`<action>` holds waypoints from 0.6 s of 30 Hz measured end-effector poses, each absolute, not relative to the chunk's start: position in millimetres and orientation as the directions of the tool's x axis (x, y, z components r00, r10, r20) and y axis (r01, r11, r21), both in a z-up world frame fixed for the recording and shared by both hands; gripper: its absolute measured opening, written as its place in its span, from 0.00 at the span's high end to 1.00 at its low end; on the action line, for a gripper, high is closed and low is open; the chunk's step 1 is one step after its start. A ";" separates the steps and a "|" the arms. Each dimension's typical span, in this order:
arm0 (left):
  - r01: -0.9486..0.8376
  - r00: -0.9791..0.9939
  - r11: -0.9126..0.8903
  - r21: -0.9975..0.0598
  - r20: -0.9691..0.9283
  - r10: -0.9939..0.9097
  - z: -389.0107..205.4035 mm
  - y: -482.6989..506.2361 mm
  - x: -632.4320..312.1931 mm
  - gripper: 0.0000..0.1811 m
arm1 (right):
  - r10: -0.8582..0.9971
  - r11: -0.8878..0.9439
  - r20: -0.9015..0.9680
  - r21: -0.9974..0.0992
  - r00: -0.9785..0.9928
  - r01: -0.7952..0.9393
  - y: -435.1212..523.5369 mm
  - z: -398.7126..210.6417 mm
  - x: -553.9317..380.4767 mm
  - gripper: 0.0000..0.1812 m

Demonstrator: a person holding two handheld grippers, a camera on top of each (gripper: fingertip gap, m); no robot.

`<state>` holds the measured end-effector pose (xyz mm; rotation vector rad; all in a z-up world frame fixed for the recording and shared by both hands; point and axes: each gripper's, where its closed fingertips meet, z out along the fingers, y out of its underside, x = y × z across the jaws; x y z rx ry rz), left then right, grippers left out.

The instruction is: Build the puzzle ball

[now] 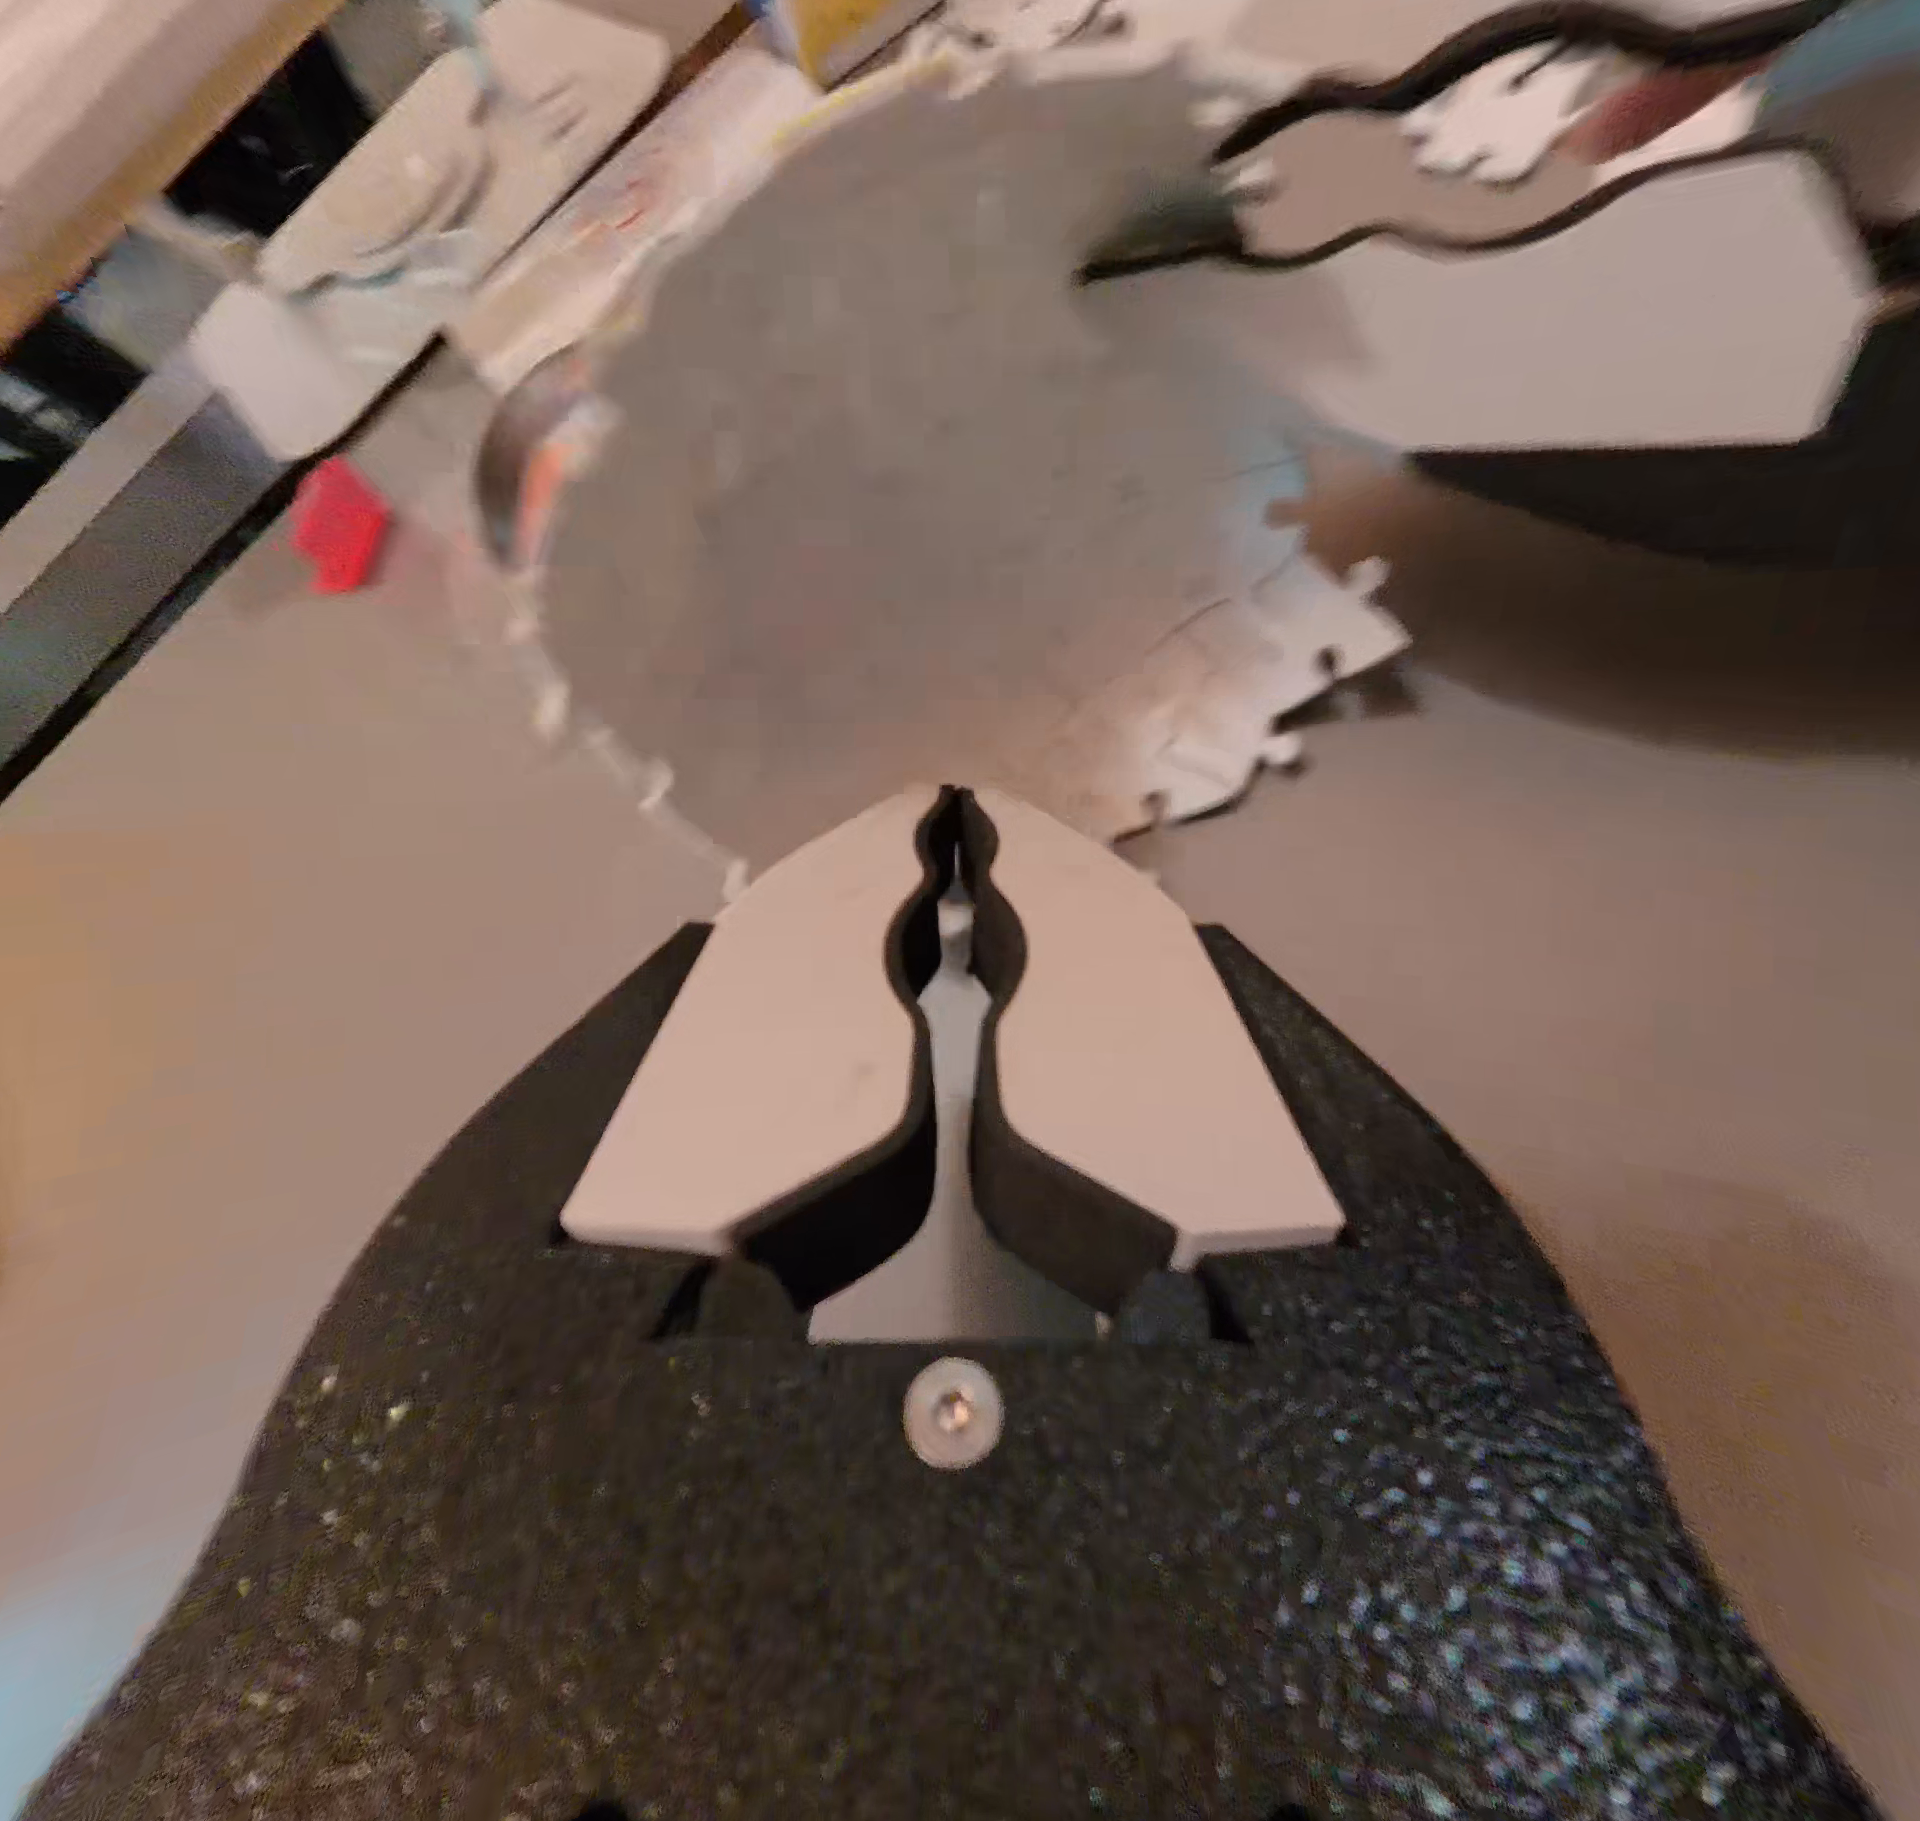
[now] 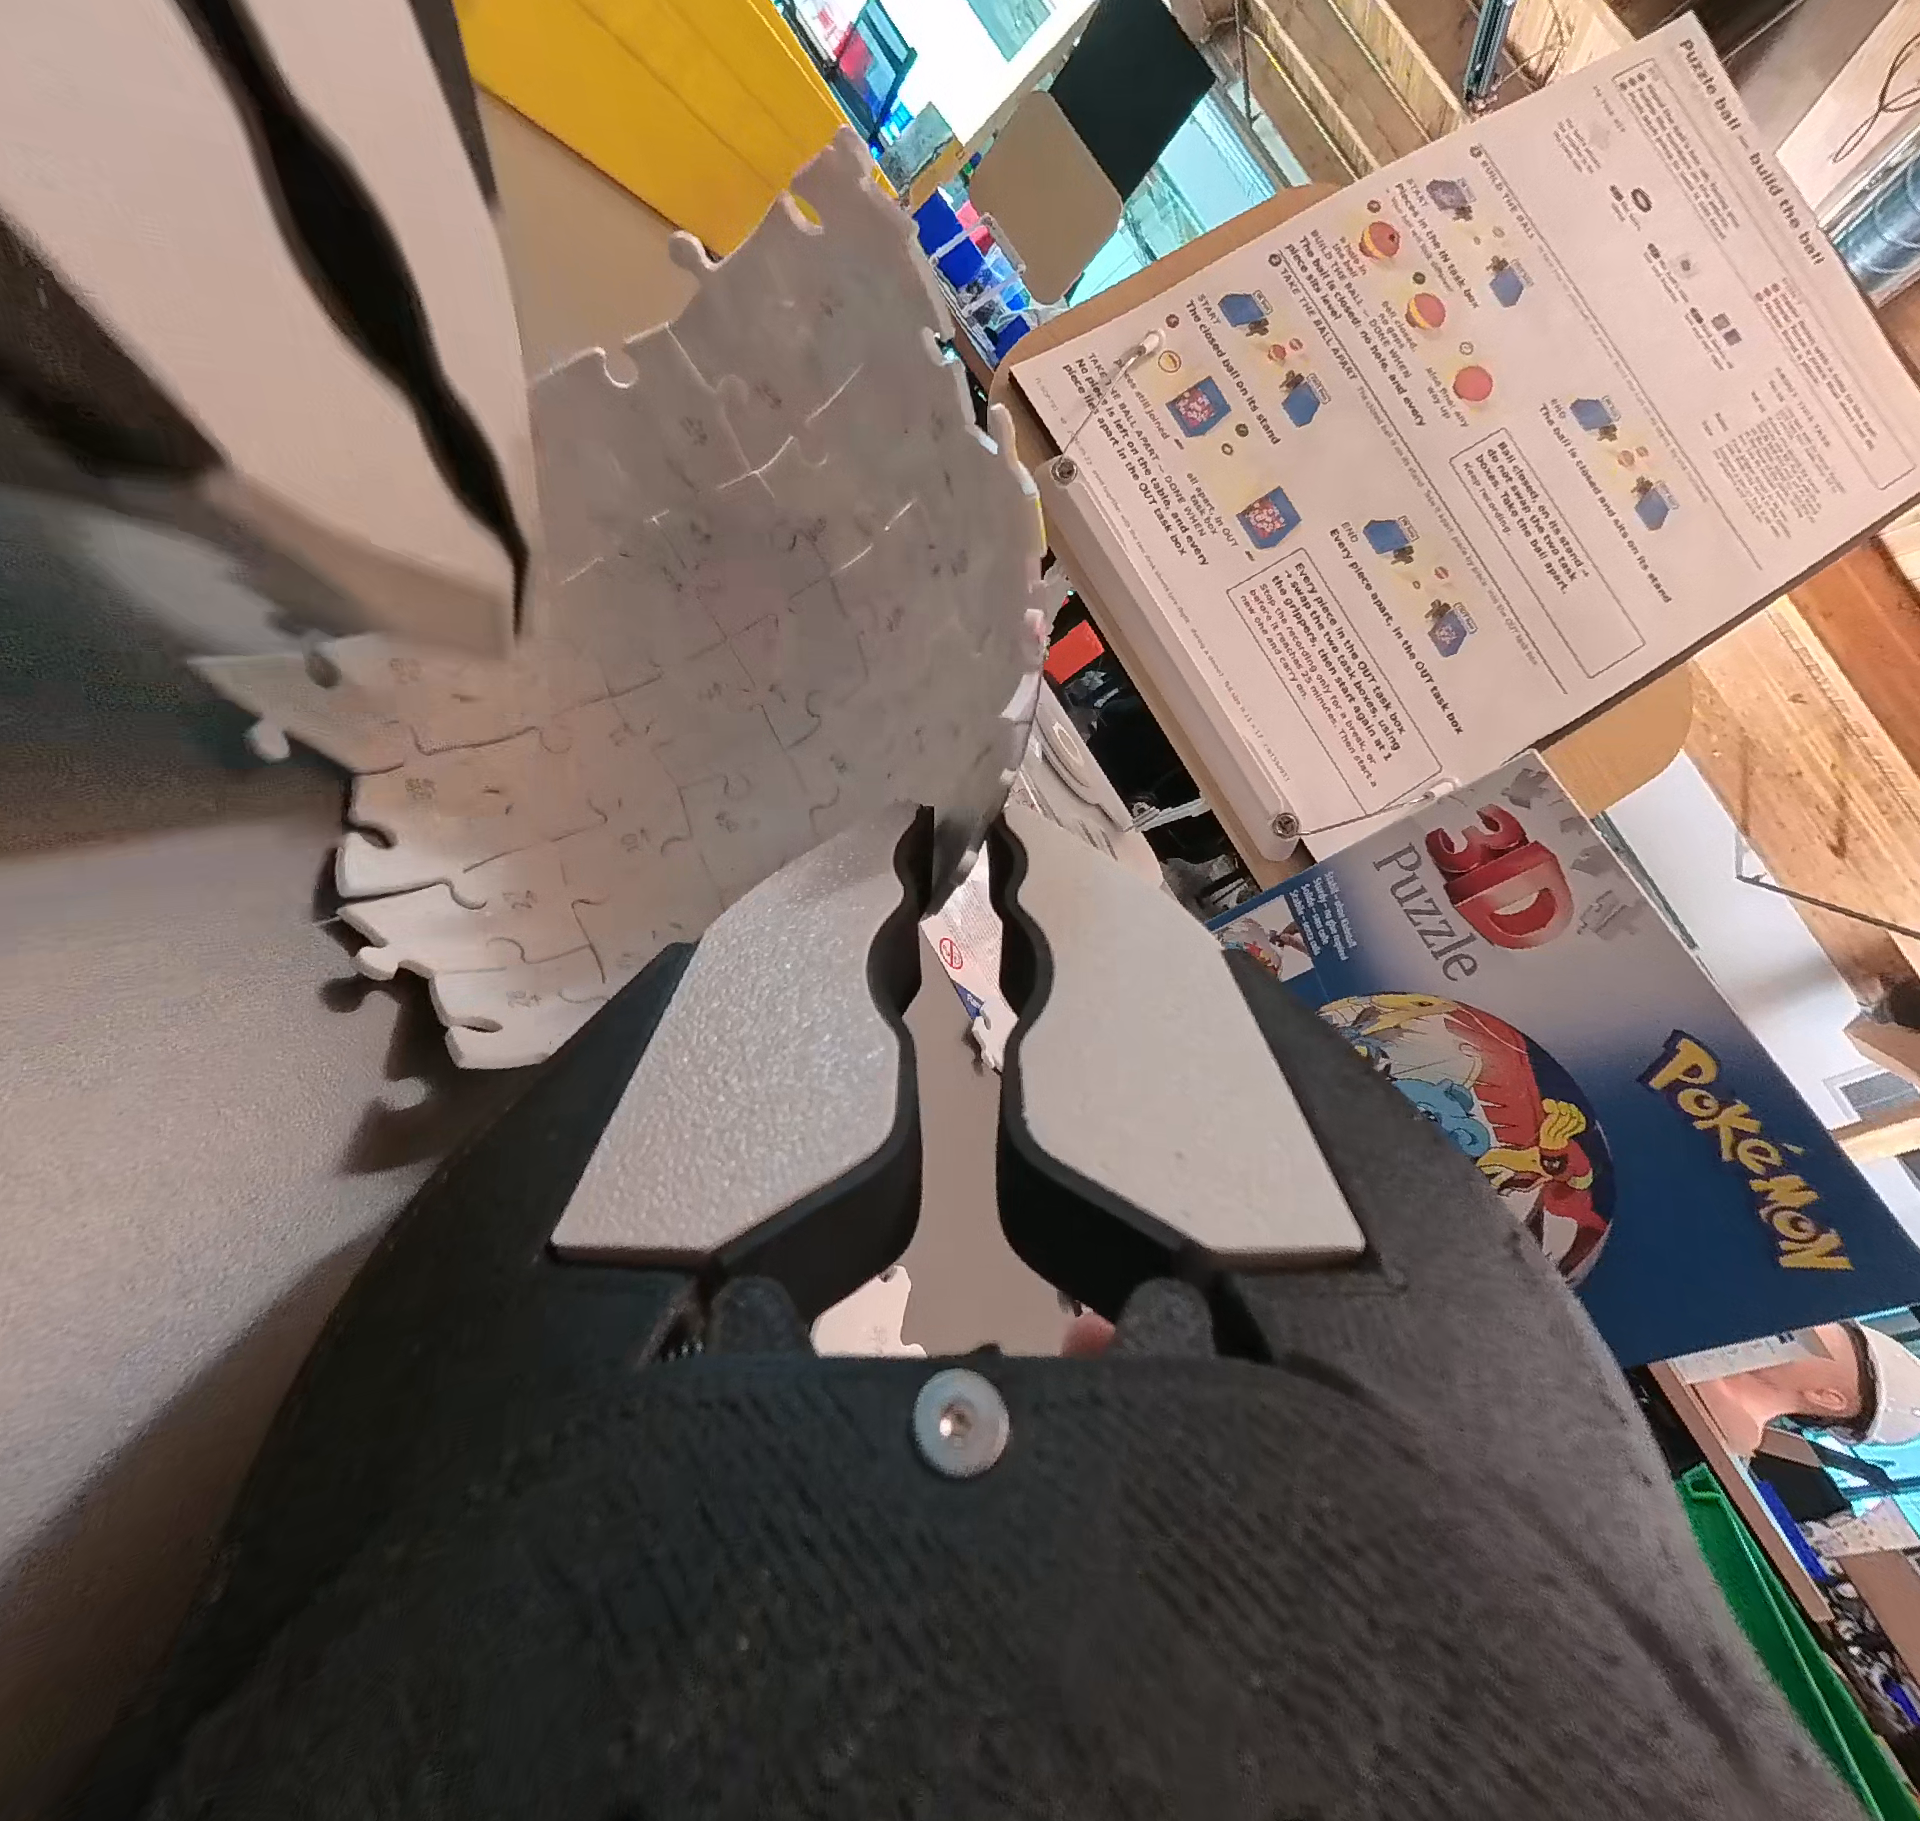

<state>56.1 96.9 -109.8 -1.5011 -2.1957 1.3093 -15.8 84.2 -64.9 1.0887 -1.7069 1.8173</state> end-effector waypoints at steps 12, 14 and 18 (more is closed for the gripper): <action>0.768 -0.359 0.035 -0.639 -0.385 0.850 -129.2 101.6 57.0 1.00 | -0.204 -0.176 0.779 -0.625 -0.593 -0.761 84.7 -62.8 -13.1 0.95; 0.786 -0.358 0.057 -0.616 -0.378 0.854 -136.6 99.2 57.7 1.00 | -0.203 -0.181 0.783 -0.621 -0.588 -0.763 84.8 -62.3 -12.2 0.95; 0.777 -0.371 0.086 -0.623 -0.343 0.863 -138.4 99.7 57.2 1.00 | -0.197 -0.195 0.796 -0.604 -0.572 -0.773 84.8 -60.4 -9.2 0.95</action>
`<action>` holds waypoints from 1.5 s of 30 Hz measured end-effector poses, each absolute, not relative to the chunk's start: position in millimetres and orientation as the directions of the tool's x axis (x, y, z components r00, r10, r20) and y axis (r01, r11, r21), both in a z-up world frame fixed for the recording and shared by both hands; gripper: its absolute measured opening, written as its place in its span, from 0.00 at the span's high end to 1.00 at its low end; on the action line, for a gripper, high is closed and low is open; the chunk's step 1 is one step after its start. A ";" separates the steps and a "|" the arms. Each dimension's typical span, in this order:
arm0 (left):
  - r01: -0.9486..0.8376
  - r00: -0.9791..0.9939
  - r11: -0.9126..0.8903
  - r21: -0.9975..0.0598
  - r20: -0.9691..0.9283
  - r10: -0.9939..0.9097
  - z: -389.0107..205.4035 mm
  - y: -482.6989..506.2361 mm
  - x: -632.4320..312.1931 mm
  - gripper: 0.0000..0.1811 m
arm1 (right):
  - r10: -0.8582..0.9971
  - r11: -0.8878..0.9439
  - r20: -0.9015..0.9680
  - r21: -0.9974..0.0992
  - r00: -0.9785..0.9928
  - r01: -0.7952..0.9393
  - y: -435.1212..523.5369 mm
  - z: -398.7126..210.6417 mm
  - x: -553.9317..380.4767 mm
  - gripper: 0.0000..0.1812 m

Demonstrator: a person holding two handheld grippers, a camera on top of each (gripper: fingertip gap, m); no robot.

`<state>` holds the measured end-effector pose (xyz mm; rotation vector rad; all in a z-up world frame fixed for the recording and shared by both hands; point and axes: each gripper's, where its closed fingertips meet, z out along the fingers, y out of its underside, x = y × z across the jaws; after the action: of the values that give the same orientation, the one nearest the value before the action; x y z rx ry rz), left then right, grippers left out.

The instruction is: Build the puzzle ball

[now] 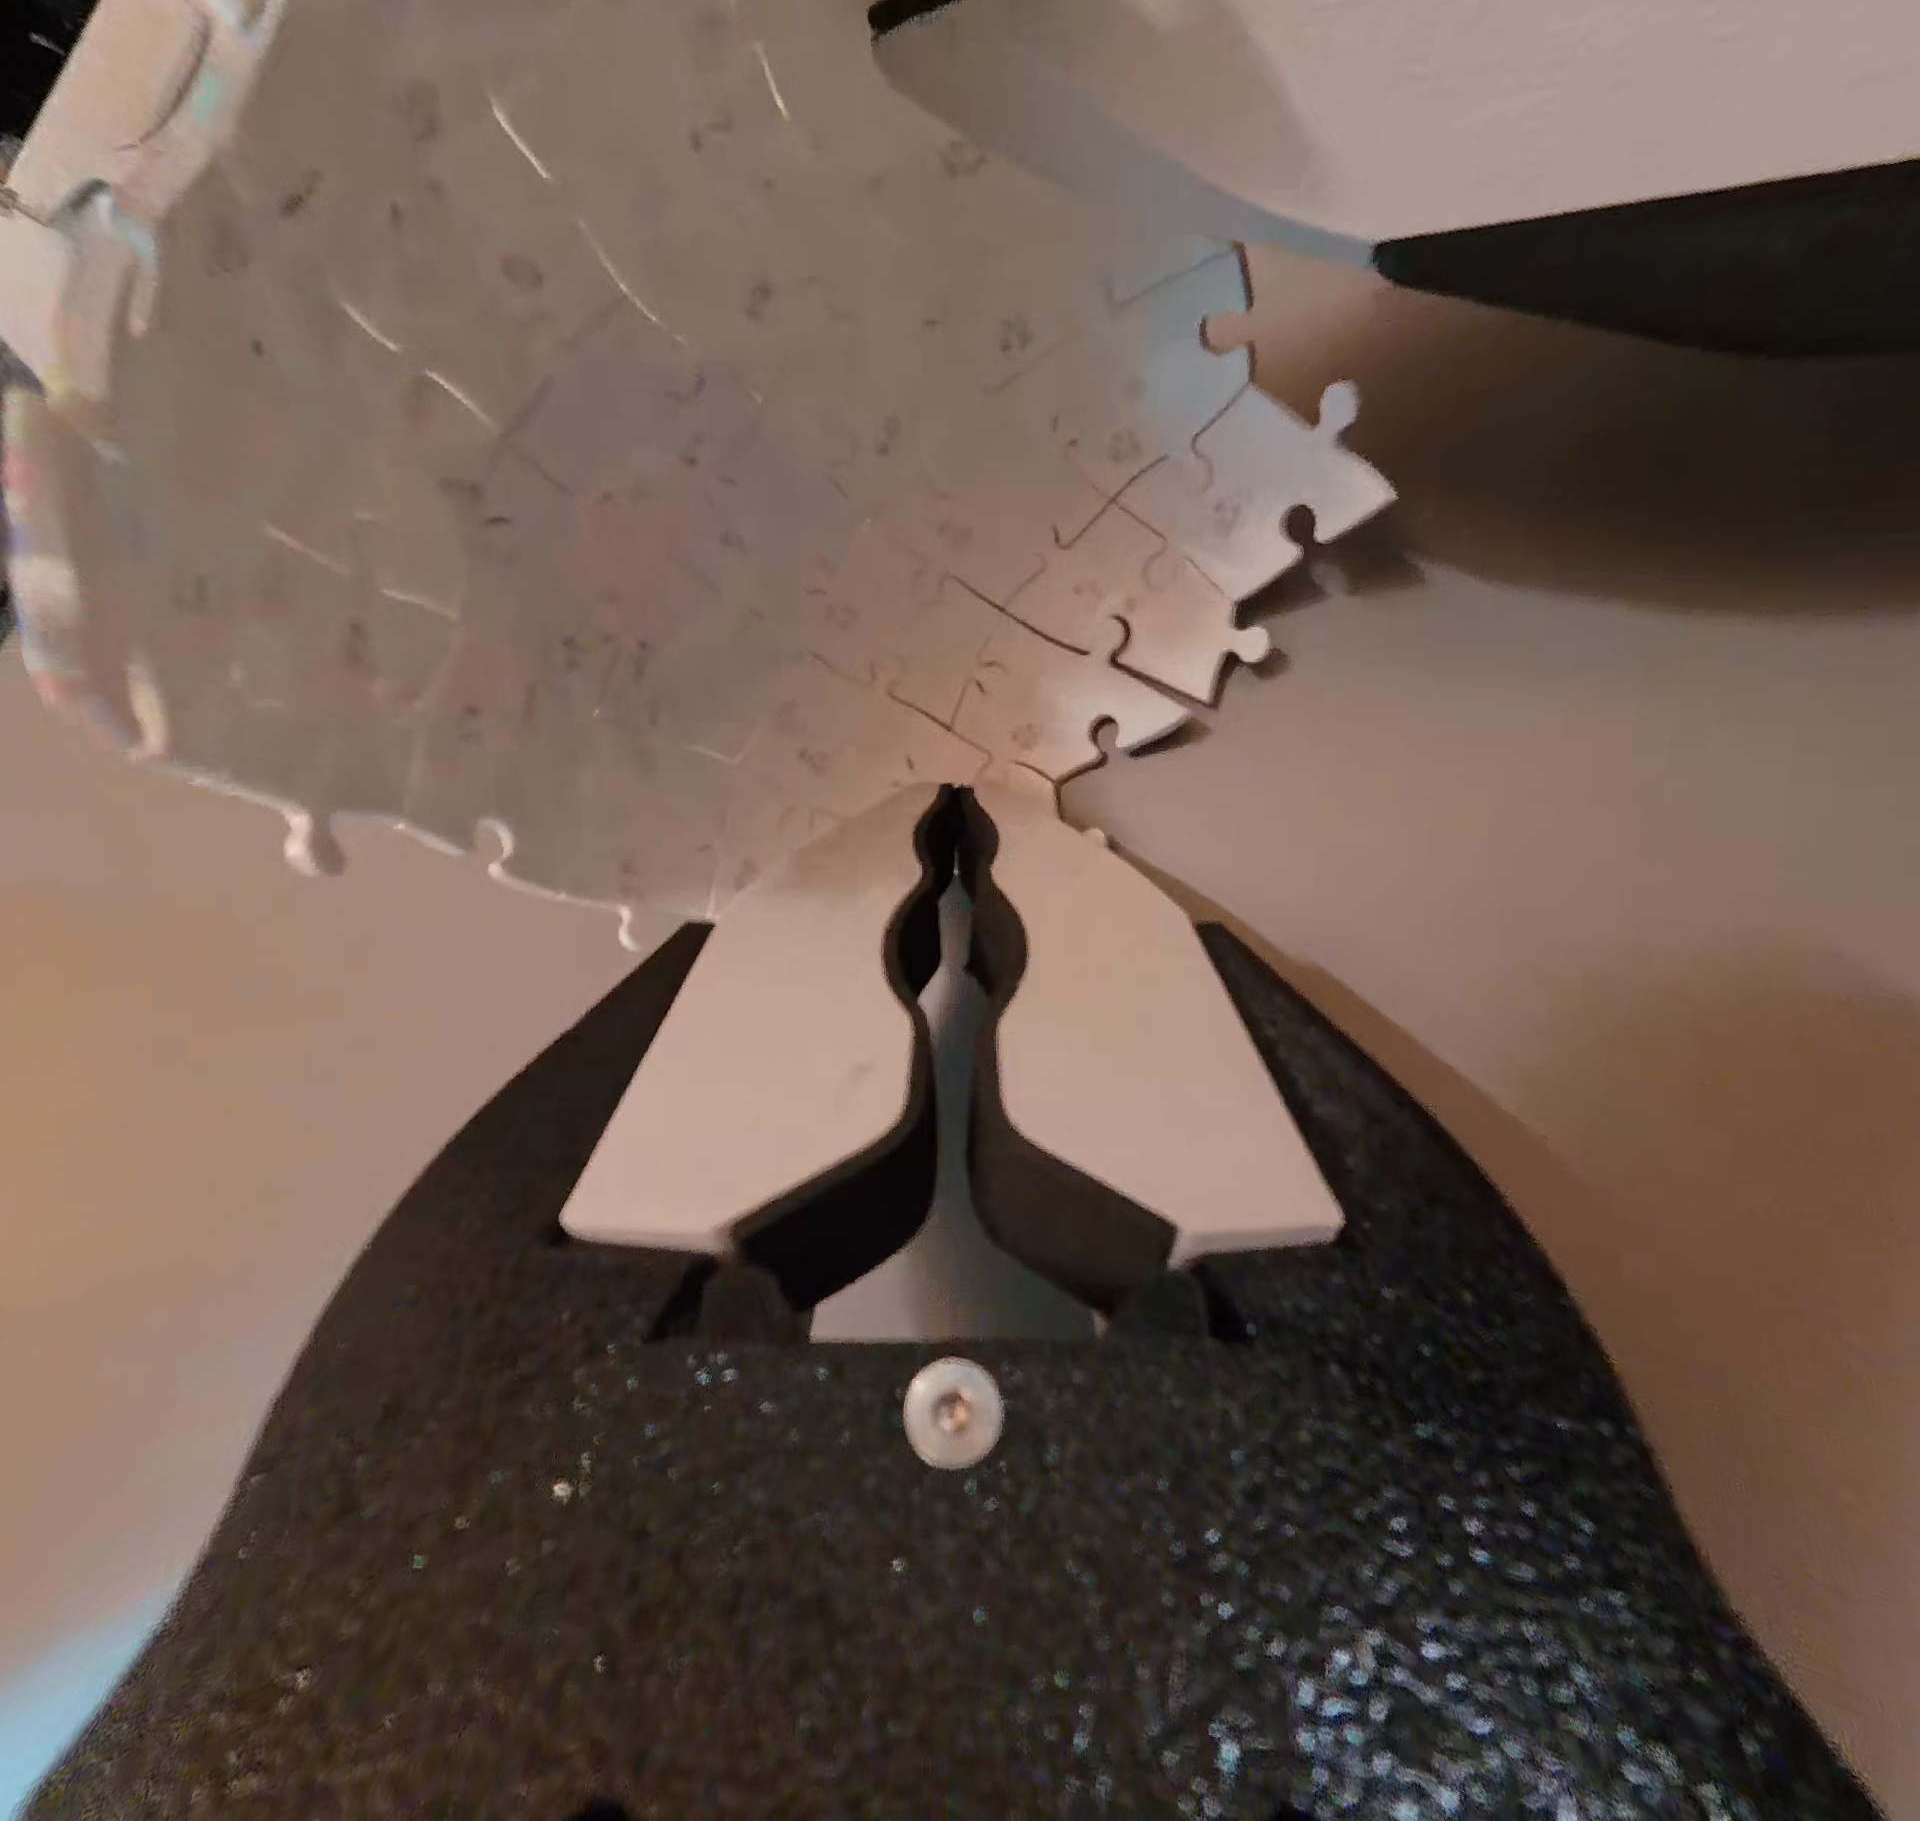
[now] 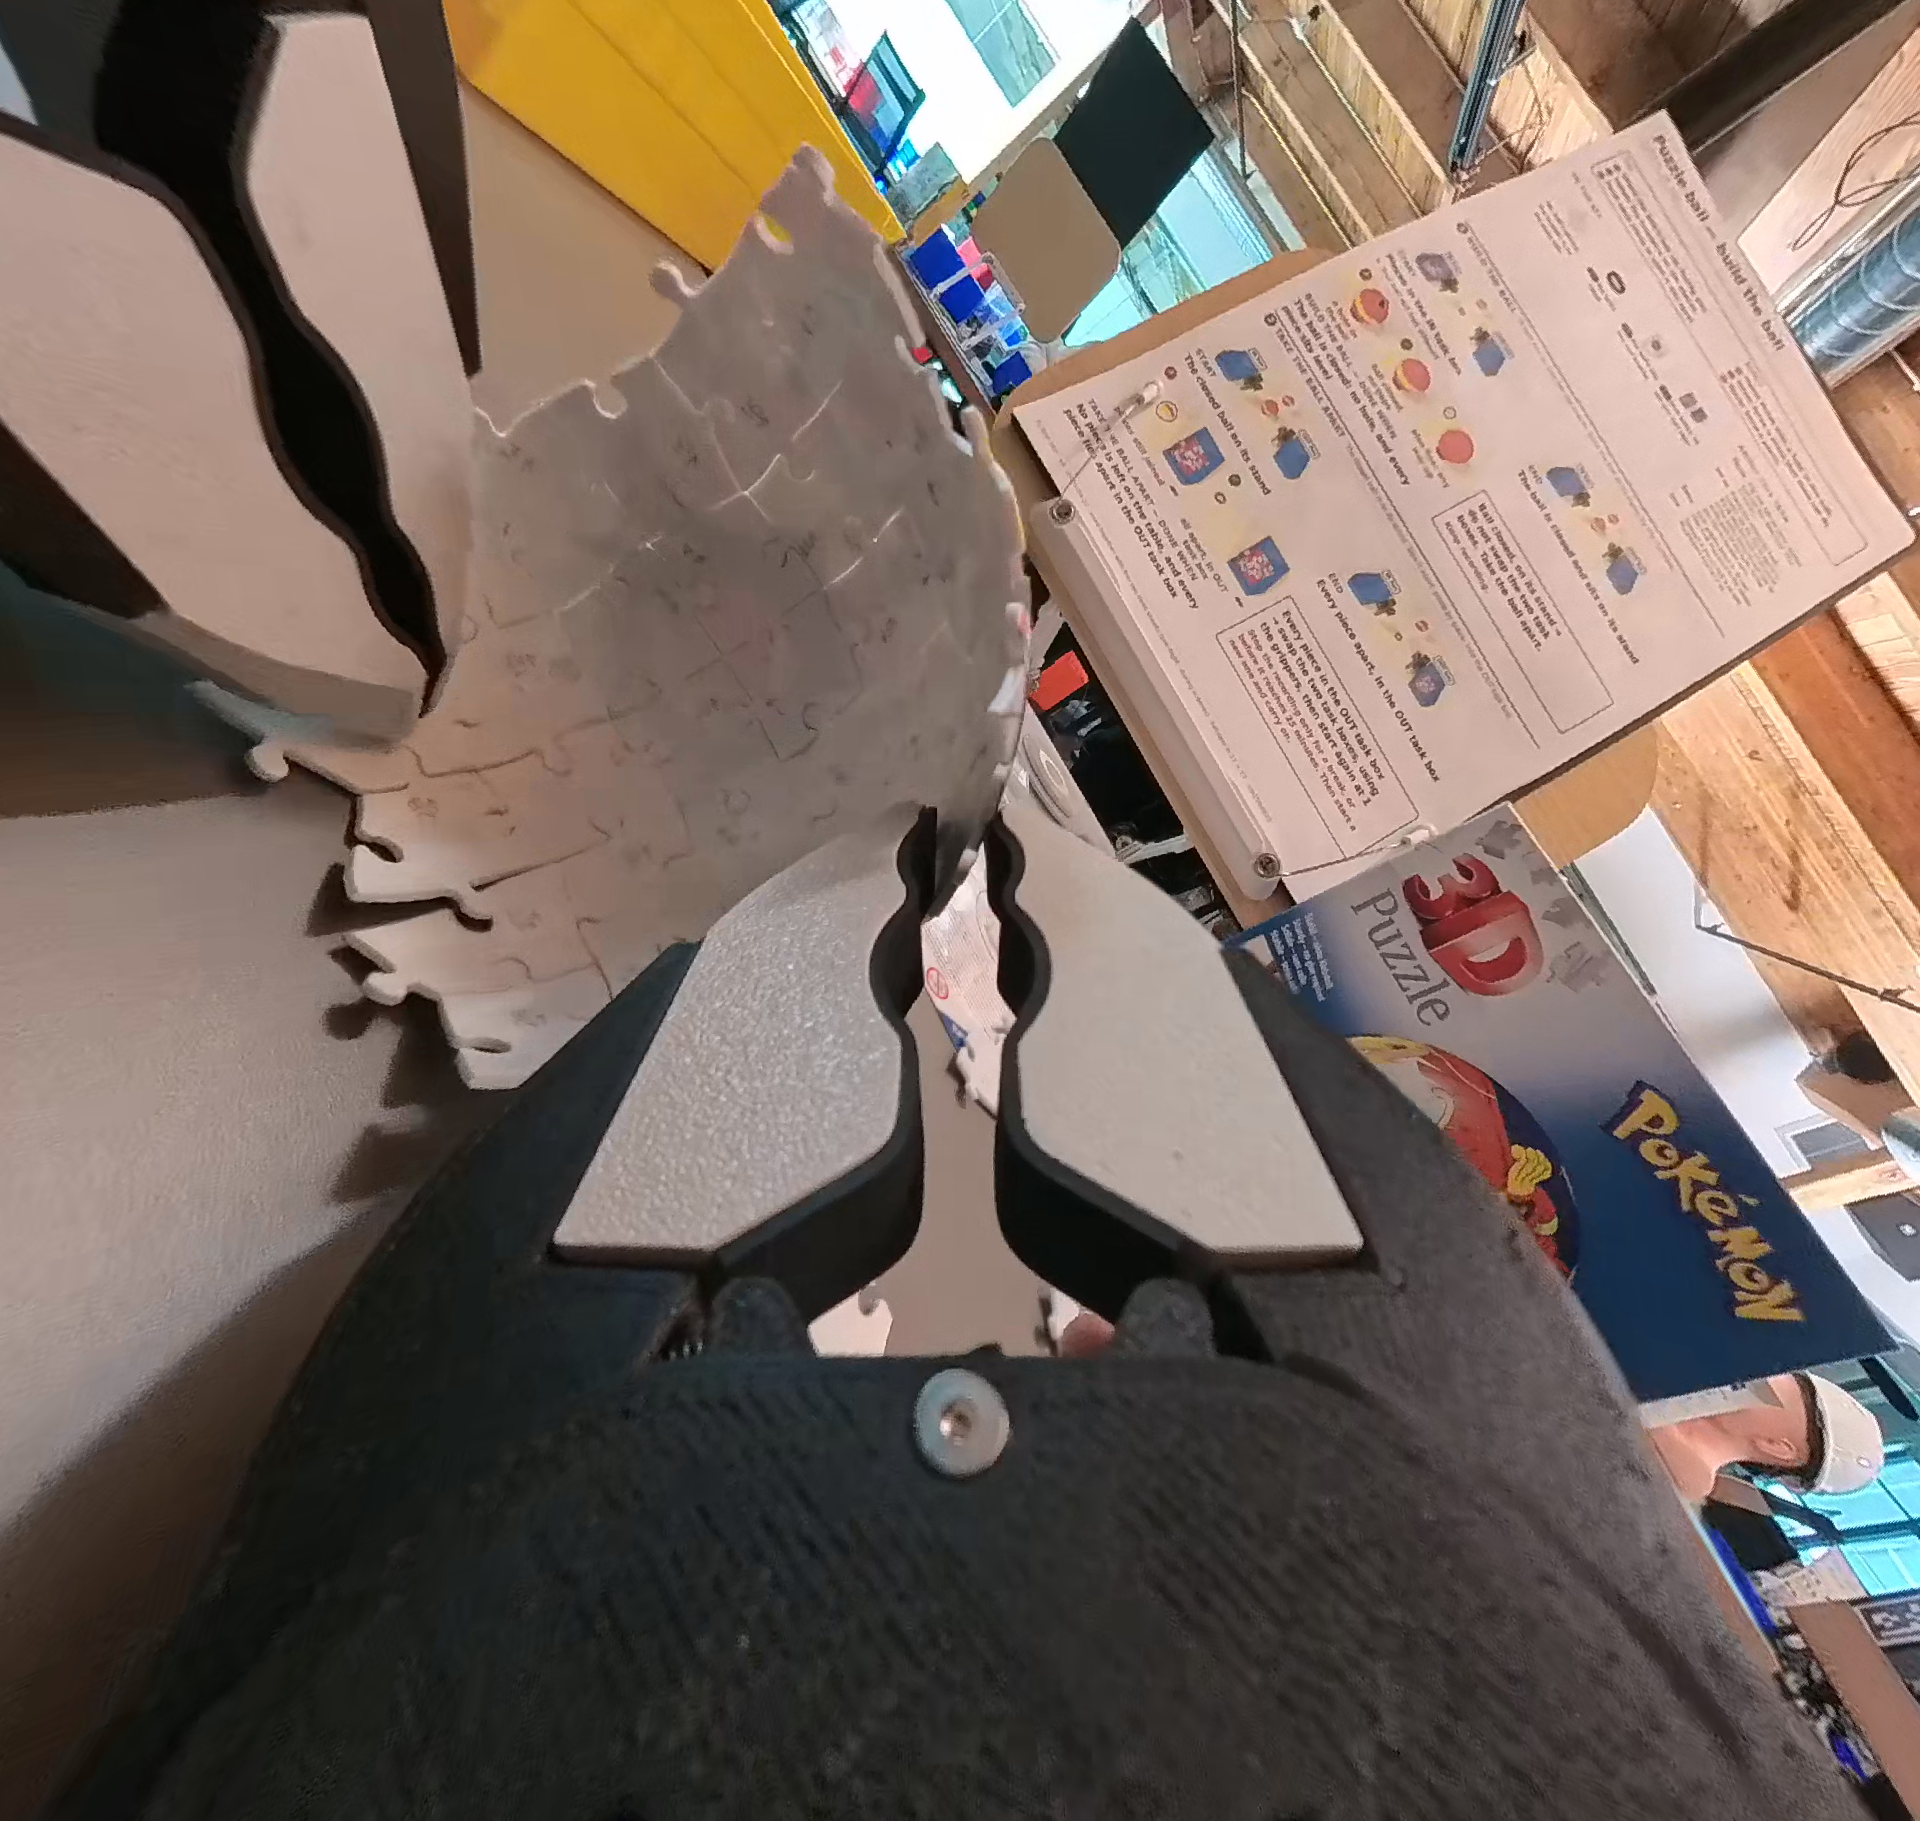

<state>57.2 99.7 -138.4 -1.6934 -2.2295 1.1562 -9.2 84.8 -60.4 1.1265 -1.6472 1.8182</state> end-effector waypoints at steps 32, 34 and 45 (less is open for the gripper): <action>0.800 -0.263 0.018 -0.600 -0.323 0.909 -138.8 118.8 26.4 1.00 | -0.201 -0.100 0.776 -0.624 -0.598 -0.775 100.3 -71.5 -20.9 0.93; 0.790 -0.269 0.011 -0.613 -0.331 0.904 -136.6 118.4 25.8 1.00 | -0.203 -0.092 0.771 -0.628 -0.603 -0.772 102.2 -72.3 -21.4 0.93; 0.790 -0.321 0.041 -0.612 -0.355 0.878 -137.5 117.6 33.8 1.00 | -0.215 -0.100 0.770 -0.629 -0.601 -0.771 115.4 -73.5 -15.4 0.92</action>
<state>33.8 117.6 -137.5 -1.7568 -2.1791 1.1463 -15.4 115.4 -73.5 1.0757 -1.7530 1.7466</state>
